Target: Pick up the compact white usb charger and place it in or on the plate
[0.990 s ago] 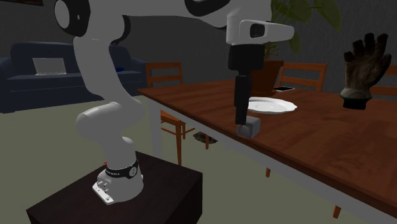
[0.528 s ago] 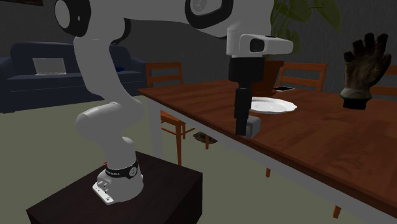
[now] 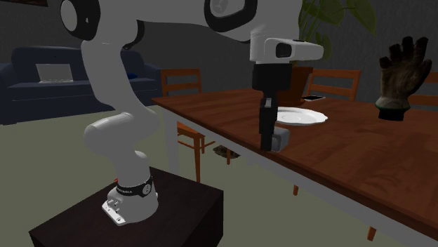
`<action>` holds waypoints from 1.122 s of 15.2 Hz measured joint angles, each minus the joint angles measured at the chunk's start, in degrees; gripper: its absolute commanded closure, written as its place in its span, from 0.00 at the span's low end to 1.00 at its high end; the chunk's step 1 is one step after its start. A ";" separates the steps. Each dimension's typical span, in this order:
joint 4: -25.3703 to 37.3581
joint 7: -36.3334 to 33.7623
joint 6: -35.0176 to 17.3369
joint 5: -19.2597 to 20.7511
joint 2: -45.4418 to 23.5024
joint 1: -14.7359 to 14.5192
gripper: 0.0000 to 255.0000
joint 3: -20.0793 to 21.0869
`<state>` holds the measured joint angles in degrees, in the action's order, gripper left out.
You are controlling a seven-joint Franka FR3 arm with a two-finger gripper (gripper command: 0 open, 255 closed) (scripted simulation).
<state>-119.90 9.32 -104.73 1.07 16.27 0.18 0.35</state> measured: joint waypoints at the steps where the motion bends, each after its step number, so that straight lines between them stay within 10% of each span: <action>1: 0.00 0.00 0.00 0.00 0.00 0.00 1.00 0.00; 17: 7.16 0.08 6.89 -0.04 -0.25 -0.02 1.00 0.04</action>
<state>-112.75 9.40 -97.84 1.03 16.02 0.16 0.39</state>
